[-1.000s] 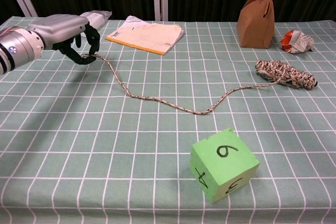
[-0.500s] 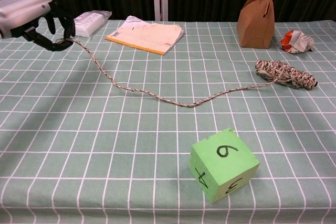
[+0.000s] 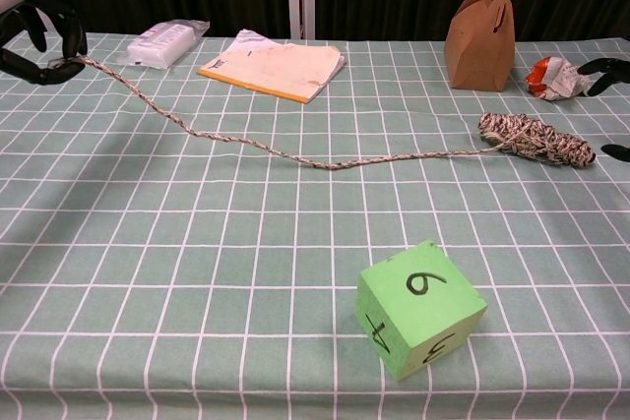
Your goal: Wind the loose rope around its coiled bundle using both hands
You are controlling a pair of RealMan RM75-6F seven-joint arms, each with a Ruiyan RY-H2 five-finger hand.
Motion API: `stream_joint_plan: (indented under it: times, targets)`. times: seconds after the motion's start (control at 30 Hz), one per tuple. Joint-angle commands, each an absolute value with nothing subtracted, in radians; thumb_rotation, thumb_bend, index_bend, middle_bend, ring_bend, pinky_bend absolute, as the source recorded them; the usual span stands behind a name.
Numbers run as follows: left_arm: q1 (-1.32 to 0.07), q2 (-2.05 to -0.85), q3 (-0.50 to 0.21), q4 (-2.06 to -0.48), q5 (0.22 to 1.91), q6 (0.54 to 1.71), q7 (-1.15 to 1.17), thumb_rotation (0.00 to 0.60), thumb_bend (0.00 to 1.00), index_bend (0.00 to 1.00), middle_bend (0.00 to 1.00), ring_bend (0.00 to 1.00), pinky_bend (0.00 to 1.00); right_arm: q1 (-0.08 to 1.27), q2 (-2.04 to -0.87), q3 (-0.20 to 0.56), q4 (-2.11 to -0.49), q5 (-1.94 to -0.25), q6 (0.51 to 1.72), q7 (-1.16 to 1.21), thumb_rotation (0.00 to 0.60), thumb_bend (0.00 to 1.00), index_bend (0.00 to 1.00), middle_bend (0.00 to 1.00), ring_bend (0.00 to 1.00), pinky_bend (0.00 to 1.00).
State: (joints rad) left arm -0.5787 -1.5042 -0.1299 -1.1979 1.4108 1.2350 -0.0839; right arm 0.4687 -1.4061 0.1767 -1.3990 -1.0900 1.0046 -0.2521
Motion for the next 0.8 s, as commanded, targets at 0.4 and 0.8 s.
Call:
stream_joint_plan:
  times: [0.4,0.8]
  targets:
    - [-0.578,-1.506,-0.139,-1.187,1.414,1.220,-0.094,0.600,0.52,0.78,0.47,0.39,0.49,0.518,-1.544,0.191,-1.272,-0.991,0.980,-0.326,0.600,0.32,0.31,0.34,0.23,0.35]
    - [-0.578,-1.508,-0.144,-1.184,1.412,1.204,-0.097,0.600,0.52,0.78,0.47,0.39,0.49,0.526,-1.585,0.193,-1.233,-0.997,0.993,-0.324,0.600,0.32,0.39,0.39,0.28,0.38]
